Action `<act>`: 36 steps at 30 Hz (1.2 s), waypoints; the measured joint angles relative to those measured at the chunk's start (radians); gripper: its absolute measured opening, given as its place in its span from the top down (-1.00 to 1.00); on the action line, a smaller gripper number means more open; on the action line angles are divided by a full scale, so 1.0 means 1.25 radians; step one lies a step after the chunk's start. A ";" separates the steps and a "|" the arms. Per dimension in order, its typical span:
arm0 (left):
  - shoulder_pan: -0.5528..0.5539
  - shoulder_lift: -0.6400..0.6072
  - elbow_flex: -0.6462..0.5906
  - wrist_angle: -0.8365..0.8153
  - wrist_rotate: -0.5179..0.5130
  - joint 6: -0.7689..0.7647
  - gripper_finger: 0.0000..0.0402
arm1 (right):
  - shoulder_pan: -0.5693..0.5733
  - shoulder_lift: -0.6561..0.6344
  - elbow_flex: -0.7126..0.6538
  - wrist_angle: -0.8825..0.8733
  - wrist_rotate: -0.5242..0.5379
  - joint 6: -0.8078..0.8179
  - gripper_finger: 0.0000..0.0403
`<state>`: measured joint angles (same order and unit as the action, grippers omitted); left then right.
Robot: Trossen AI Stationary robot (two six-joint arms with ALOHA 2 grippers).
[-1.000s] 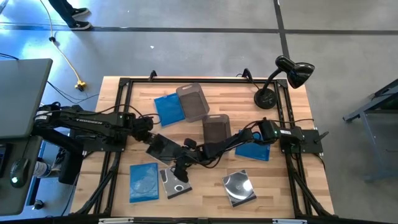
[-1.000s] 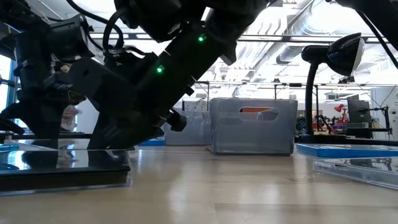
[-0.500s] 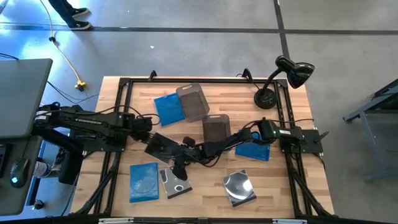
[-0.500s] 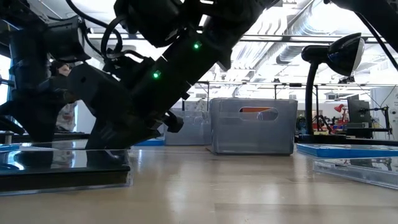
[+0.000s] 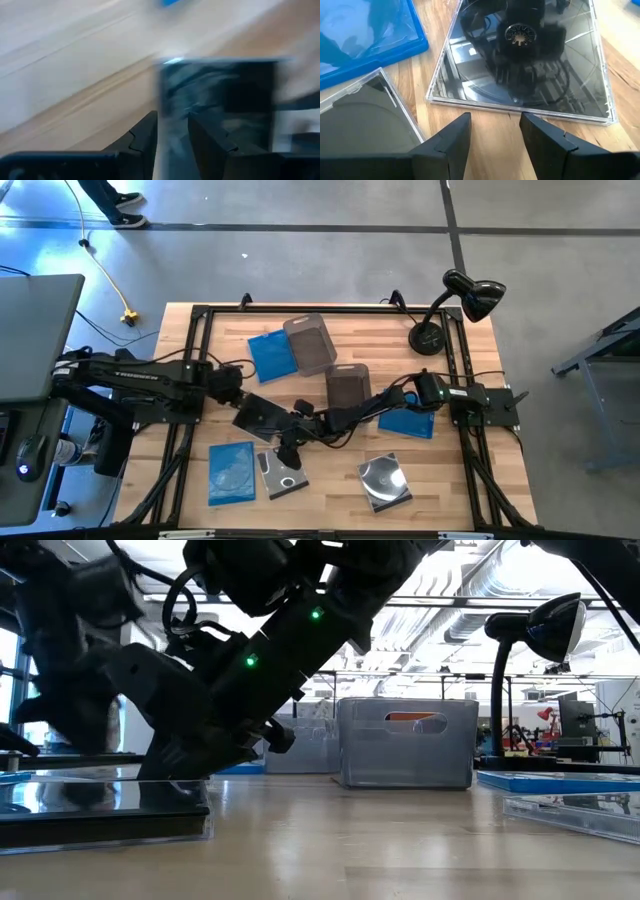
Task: Pick & place jewel cases by type
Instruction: Put the top left black CD case into the bottom black bin
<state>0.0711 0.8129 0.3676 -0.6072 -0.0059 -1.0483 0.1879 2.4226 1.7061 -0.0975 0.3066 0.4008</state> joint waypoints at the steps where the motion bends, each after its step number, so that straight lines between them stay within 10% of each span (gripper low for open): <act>1: 0.000 -0.014 0.000 0.016 0.011 -0.002 0.46 | 0.000 0.000 0.000 0.000 -0.001 0.000 0.15; 8: 0.000 -0.070 -0.002 -0.117 -0.021 -0.032 0.46 | 0.000 0.000 0.000 -0.002 -0.014 -0.001 0.15; 36: 0.003 -0.066 -0.144 0.183 0.116 -0.086 0.46 | -0.005 -0.002 -0.001 -0.008 -0.030 -0.015 0.15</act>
<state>0.0746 0.7303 0.1878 -0.3783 0.1394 -1.1561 0.1819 2.4203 1.7054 -0.1072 0.2696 0.3823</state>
